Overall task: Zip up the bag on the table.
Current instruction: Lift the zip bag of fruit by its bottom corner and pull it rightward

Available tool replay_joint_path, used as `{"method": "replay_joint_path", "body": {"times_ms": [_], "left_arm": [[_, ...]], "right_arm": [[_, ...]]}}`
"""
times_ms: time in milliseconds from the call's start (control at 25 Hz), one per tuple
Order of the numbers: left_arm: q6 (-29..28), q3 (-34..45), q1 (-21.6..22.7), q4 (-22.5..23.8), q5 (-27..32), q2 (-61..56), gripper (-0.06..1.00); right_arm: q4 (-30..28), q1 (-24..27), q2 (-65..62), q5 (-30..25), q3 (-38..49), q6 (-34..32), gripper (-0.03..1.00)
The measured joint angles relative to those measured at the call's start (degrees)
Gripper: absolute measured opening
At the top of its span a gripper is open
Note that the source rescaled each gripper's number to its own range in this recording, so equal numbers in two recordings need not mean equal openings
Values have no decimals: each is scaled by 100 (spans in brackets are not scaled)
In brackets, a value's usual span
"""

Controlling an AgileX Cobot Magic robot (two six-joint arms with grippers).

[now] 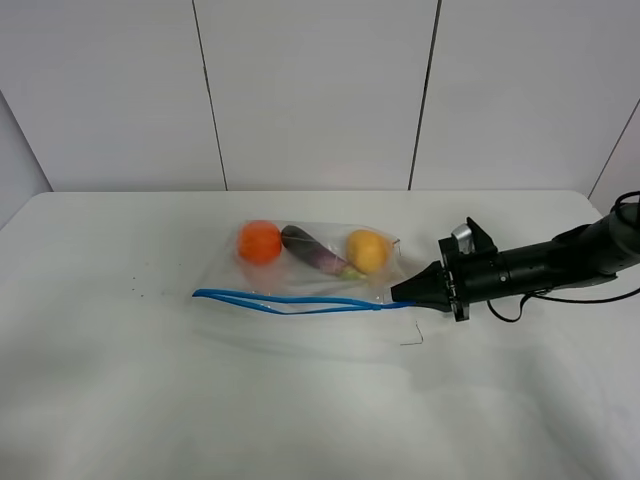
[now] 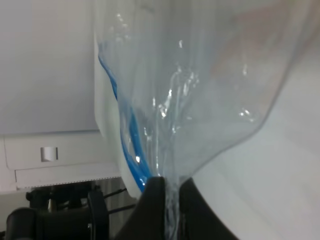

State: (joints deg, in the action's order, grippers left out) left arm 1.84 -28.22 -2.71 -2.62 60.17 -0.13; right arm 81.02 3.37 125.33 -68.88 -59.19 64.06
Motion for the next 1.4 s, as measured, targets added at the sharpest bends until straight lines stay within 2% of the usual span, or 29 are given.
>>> {"method": "replay_joint_path", "body": {"times_ms": [560, 1400], "left_arm": [[0, 0, 0, 0, 0, 0, 100], [0, 0, 0, 0, 0, 0, 100]], "right_arm": [[238, -96, -358, -12, 0, -558, 0], [250, -96, -379, -12, 5, -689, 0]]}}
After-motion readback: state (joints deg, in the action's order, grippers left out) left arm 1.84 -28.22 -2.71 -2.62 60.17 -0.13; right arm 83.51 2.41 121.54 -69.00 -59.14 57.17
